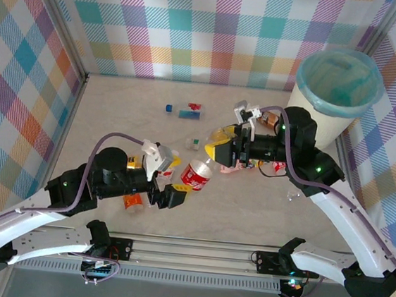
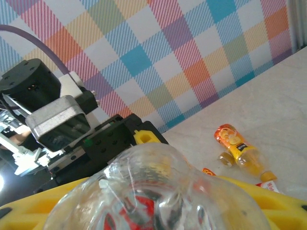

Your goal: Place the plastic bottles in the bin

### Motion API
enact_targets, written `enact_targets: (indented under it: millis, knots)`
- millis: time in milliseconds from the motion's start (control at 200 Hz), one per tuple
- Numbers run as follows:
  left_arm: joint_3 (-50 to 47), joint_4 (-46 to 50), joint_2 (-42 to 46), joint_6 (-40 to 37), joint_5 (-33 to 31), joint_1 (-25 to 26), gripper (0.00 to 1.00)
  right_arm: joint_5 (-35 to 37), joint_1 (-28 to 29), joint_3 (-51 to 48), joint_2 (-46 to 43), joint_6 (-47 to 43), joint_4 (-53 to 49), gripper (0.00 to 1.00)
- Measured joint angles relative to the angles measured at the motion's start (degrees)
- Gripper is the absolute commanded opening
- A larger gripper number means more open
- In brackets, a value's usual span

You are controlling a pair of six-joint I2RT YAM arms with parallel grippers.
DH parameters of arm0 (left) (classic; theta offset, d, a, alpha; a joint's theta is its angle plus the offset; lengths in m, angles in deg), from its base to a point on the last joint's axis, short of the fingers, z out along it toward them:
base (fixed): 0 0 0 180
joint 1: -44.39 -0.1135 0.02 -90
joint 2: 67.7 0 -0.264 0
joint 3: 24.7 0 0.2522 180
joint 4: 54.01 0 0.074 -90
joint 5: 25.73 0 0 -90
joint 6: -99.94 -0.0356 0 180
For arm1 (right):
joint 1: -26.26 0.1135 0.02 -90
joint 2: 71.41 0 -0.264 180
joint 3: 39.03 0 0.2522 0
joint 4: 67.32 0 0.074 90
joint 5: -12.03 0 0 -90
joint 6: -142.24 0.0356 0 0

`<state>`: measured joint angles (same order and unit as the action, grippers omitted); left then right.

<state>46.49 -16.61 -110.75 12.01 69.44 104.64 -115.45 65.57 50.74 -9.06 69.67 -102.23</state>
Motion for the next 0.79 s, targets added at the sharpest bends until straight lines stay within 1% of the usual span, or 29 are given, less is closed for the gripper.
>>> enact_targets:
  millis: [250,420,675,795]
  knots:
    - [-1.9,0.0,4.2,-0.2,-3.7,0.0,0.95,5.8,-1.6,7.1,0.8,-5.8,-8.8,0.44]
    - [-2.9,-0.2,5.3,-0.4,-4.7,0.0,0.95,11.4,-4.7,13.1,0.9,-10.6,-15.1,0.44]
    - [-2.9,-1.8,1.7,-0.5,-5.0,0.0,0.95,26.0,-8.0,23.1,3.0,-17.0,-24.1,0.44]
    - [-2.1,-2.9,-1.9,-0.9,-7.1,0.0,0.95,32.9,-9.8,27.0,4.9,-19.8,-26.9,0.44]
